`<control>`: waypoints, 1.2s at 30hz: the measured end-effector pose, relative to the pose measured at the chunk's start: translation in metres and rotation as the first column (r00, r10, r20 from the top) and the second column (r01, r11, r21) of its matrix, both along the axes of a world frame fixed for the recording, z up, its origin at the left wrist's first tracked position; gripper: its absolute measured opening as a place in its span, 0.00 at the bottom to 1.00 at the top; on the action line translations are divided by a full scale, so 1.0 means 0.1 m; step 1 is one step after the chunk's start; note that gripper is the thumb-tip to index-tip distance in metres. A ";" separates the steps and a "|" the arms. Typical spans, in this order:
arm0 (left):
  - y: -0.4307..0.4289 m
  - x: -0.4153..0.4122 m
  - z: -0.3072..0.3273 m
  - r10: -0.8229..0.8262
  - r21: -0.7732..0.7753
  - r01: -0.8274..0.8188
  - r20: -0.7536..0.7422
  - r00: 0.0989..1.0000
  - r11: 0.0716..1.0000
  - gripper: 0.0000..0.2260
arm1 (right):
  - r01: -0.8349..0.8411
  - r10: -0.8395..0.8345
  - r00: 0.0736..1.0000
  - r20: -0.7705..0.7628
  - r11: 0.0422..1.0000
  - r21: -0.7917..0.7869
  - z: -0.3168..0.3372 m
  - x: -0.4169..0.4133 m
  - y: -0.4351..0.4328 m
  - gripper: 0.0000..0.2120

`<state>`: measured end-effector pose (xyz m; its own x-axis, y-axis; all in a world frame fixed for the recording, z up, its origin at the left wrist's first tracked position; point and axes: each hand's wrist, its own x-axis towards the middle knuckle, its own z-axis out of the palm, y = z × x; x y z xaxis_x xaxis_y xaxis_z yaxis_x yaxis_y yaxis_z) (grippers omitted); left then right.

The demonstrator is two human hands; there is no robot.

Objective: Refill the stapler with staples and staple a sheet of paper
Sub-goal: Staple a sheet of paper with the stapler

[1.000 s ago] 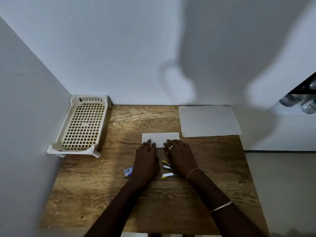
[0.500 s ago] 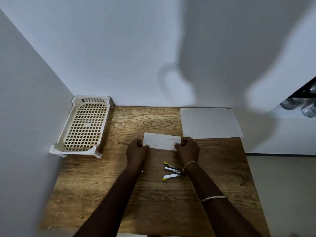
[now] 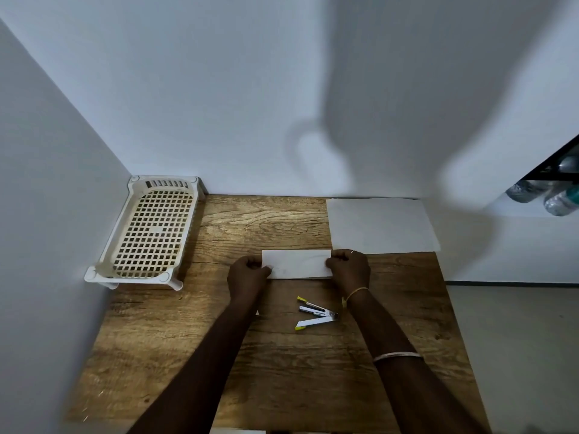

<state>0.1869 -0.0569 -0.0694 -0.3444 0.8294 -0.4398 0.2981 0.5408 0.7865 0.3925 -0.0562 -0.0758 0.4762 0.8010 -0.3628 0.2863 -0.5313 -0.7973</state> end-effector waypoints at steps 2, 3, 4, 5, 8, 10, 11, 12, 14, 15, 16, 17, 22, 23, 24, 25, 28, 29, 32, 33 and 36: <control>-0.02 0.00 -0.01 0.003 0.038 -0.003 0.003 1.000 0.999 0.12 | -0.001 0.003 0.999 -0.054 0.999 0.037 0.03 0.02 -0.01 0.13; -0.02 0.00 -0.02 0.002 0.049 -0.002 0.014 1.000 0.999 0.11 | 0.007 -0.002 0.995 -0.096 0.999 0.050 0.04 0.03 -0.01 0.14; -0.03 0.00 -0.03 -0.002 0.048 0.001 0.034 0.999 0.999 0.11 | 0.022 -0.014 0.990 -0.143 0.998 0.056 0.05 0.04 -0.02 0.14; -0.03 0.00 -0.05 -0.007 0.042 0.005 0.063 0.998 0.999 0.11 | 0.042 -0.031 0.982 -0.187 0.997 0.057 0.05 0.04 -0.03 0.14; -0.04 0.01 -0.05 0.014 0.022 -0.018 0.171 0.985 1.000 0.13 | 0.104 -0.088 0.954 -0.288 0.994 0.040 0.06 0.04 -0.05 0.14; -0.05 0.00 -0.02 0.058 0.000 -0.059 0.248 0.967 0.998 0.15 | 0.155 -0.139 0.922 -0.361 0.988 0.016 0.07 0.05 -0.07 0.13; -0.06 -0.01 0.00 0.064 -0.008 -0.064 0.291 0.955 0.998 0.17 | 0.173 -0.156 0.906 -0.393 0.985 0.009 0.09 0.07 -0.09 0.13; -0.07 -0.01 0.03 0.057 -0.015 -0.056 0.348 0.936 0.998 0.18 | 0.187 -0.166 0.887 -0.431 0.982 0.006 0.11 0.09 -0.11 0.12; -0.11 -0.03 0.09 0.044 -0.025 -0.037 0.492 0.869 0.999 0.21 | 0.204 -0.176 0.829 -0.531 0.979 -0.006 0.17 0.13 -0.14 0.11; -0.13 -0.03 0.13 0.041 -0.024 -0.033 0.552 0.833 0.999 0.20 | 0.203 -0.172 0.801 -0.574 0.979 -0.009 0.19 0.16 -0.17 0.11; -0.16 -0.03 0.18 0.035 -0.015 -0.032 0.591 0.806 0.999 0.19 | 0.197 -0.158 0.784 -0.601 0.980 -0.001 0.22 0.20 -0.21 0.12; -0.18 -0.03 0.22 0.024 0.002 -0.032 0.611 0.791 0.999 0.17 | 0.193 -0.141 0.779 -0.611 0.981 0.021 0.24 0.24 -0.24 0.11; -0.21 -0.08 0.39 0.039 0.059 -0.103 0.659 0.751 0.993 0.07 | 0.016 0.003 0.985 -0.171 0.994 0.107 0.18 0.36 -0.57 0.15; -0.21 -0.09 0.42 0.050 0.060 -0.122 0.675 0.736 0.991 0.07 | -0.103 0.105 0.994 -0.007 0.989 0.103 0.14 0.33 -0.67 0.16; -0.21 -0.09 0.44 0.060 0.059 -0.141 0.694 0.718 0.988 0.08 | -0.235 0.224 0.968 0.115 0.968 0.089 0.09 0.28 -0.77 0.18; -0.21 -0.09 0.46 0.067 0.060 -0.156 0.712 0.699 0.986 0.08 | -0.377 0.358 0.911 0.207 0.924 0.060 0.05 0.22 -0.86 0.22; -0.23 -0.09 0.54 0.061 0.077 -0.176 0.741 0.669 0.981 0.09 | -0.682 0.663 0.618 0.422 0.720 -0.133 -0.05 0.04 -1.00 0.34; -0.23 -0.08 0.56 0.052 0.088 -0.174 0.744 0.667 0.981 0.10 | -0.706 0.687 0.551 0.474 0.687 -0.174 -0.06 0.00 -1.00 0.36; -0.25 -0.08 0.66 0.032 0.109 -0.171 0.748 0.663 0.979 0.12 | -0.721 0.683 0.489 0.543 0.667 -0.189 -0.07 -0.09 -0.98 0.34; -0.26 -0.08 0.69 0.029 0.116 -0.175 0.750 0.661 0.978 0.13 | -0.724 0.678 0.475 0.561 0.664 -0.188 -0.07 -0.11 -0.97 0.31; -0.31 -0.08 0.79 0.016 0.150 -0.187 0.735 0.678 0.971 0.12 | -0.721 0.675 0.464 0.574 0.664 -0.198 -0.06 -0.14 -0.96 0.26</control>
